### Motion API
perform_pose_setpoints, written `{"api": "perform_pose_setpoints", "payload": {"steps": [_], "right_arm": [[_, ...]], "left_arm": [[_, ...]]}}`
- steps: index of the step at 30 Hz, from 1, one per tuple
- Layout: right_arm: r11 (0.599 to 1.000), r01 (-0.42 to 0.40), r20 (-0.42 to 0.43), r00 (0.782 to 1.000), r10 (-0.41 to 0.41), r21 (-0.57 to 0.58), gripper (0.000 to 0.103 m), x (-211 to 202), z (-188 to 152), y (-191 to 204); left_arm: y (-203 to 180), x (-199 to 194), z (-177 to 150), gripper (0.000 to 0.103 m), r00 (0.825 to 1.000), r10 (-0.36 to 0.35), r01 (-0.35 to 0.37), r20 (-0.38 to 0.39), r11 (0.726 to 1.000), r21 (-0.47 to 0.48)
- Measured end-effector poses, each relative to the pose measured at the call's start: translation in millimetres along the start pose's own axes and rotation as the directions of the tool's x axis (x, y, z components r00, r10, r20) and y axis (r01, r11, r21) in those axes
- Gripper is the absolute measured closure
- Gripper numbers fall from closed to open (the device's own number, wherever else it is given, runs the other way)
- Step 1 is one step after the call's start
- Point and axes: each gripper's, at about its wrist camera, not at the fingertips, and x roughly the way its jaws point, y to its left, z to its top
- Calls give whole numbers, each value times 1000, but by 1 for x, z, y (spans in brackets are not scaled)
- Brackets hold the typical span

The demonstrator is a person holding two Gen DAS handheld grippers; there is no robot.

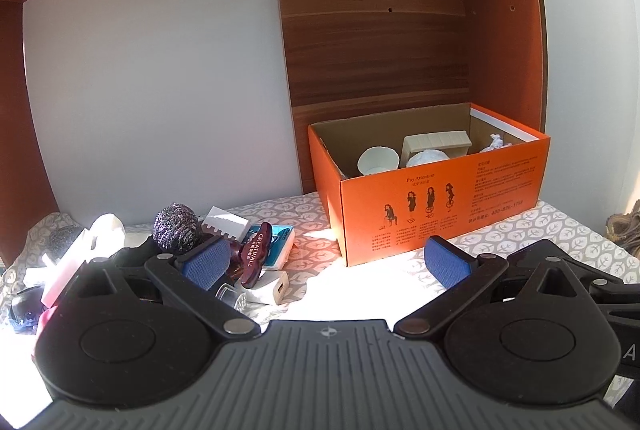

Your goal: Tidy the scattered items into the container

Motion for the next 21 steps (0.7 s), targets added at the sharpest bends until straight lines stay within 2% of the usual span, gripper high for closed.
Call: {"api": "perform_pose_setpoints", "payload": {"steps": [6, 21], "right_arm": [[1000, -2, 2, 1000, 2, 3, 0, -1, -1, -2], [1000, -4, -1, 1000, 4, -8, 0, 0, -2, -4]], "left_arm": [[4, 4, 2, 0, 999, -27, 26, -33, 999, -24], [1, 6, 0, 0, 998, -17, 16, -53, 1000, -23]]}}
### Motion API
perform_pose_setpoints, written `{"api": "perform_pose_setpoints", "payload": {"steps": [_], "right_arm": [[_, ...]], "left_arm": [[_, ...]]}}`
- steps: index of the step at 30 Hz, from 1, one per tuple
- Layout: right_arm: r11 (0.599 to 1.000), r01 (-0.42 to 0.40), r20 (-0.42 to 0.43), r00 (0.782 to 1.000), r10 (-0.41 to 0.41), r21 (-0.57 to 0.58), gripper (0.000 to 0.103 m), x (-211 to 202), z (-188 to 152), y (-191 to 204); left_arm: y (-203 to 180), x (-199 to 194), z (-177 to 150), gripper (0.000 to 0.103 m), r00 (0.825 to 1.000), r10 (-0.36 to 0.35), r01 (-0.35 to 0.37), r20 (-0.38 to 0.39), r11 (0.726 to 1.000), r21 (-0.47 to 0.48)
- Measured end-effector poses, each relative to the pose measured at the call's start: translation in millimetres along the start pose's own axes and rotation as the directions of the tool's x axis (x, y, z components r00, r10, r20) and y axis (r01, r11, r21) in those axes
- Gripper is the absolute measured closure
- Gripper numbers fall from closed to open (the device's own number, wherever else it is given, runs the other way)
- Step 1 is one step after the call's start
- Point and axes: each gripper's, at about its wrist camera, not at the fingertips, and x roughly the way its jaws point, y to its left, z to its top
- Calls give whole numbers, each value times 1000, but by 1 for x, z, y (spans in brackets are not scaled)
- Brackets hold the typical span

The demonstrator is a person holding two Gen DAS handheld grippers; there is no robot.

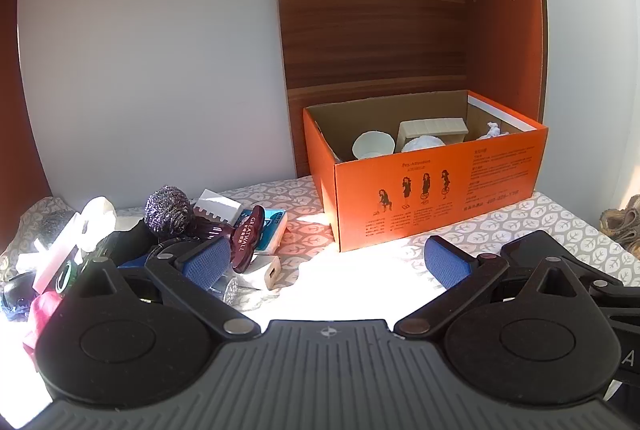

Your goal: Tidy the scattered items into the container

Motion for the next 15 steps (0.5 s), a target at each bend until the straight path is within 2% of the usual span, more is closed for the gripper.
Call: {"api": "perform_pose_setpoints", "payload": {"steps": [7, 11, 15], "right_arm": [[1000, -3, 0, 1000, 3, 3, 0, 0, 0, 0], [1000, -12, 0, 1000, 12, 9, 0, -1, -1, 0], [1000, -8, 1, 1000, 8, 5, 0, -1, -1, 1]], "left_arm": [[2, 1, 0, 0, 1000, -13, 12, -6, 1000, -13], [2, -2, -1, 0, 1000, 5, -4, 12, 1000, -5], [3, 1, -1, 0, 1000, -4, 4, -6, 1000, -13]]}}
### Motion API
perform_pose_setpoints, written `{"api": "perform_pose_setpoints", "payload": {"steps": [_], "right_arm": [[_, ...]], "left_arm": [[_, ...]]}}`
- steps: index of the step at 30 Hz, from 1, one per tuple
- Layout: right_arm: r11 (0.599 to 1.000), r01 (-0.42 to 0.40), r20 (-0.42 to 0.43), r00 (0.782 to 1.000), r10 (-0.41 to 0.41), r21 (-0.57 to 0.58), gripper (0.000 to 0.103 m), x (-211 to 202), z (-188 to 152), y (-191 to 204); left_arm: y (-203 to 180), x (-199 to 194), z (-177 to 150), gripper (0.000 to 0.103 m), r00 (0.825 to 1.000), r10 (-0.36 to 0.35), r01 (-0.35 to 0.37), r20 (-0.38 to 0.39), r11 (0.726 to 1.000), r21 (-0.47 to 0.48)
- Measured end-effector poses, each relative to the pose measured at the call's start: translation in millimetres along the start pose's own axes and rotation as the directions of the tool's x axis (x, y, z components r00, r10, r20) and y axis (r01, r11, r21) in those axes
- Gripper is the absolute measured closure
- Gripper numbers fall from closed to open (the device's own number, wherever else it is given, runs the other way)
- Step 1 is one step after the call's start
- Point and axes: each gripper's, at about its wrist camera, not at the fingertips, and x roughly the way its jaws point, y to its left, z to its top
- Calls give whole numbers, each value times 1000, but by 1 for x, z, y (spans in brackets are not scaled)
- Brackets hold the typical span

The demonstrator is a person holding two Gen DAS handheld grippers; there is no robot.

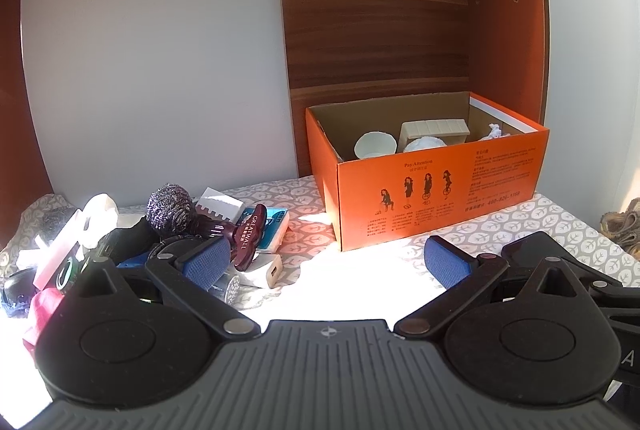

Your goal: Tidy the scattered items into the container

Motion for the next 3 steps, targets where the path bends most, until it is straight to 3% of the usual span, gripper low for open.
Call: {"api": "perform_pose_setpoints", "payload": {"steps": [3], "right_arm": [[1000, 2, -2, 1000, -2, 0, 0, 0, -1, 0]], "left_arm": [[1, 2, 0, 0, 1000, -12, 12, -18, 1000, -11]]}}
